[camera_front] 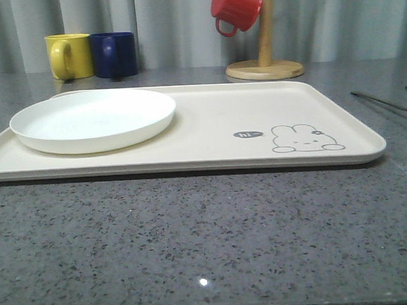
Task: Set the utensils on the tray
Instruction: 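Move the right gripper down over the steel fork, then grasp the steel fork with the right gripper and lift it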
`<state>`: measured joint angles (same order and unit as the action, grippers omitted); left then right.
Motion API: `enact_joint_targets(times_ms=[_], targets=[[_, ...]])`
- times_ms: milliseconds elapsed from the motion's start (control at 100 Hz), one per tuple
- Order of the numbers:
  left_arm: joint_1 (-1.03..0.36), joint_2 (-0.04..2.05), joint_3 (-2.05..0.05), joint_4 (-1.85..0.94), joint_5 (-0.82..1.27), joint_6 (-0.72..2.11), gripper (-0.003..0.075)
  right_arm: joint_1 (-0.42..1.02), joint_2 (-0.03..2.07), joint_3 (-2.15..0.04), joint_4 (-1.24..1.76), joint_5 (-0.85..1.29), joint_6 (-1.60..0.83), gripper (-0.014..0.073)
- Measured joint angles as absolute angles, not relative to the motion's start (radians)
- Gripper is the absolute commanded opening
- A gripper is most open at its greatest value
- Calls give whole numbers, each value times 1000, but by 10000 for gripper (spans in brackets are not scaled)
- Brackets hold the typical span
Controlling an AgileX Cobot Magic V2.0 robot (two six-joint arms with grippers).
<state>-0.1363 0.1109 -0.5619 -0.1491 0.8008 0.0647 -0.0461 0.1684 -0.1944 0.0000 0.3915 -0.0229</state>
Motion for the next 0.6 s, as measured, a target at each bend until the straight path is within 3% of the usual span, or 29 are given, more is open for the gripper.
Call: enact_joint_targets(times_ms=[100,170,340,400,600], targets=[[-136,111,-562,-149,801,65,-19,-46,308,-287,34,474,-23,-60],[-136,111,-562,-149,801,65,-19,-46,418,-352,45,529,-23,1],[-136,111,-562,-149,801,65,-19,-46,708,-525,80,619,-23,360],[-136,111,-562,-149,801,65,-19,-46,790,-593,88,628,-23,432],[-136,111,-562,-149,801,65,-19,-44,1055,-799,97,665,-23,412]])
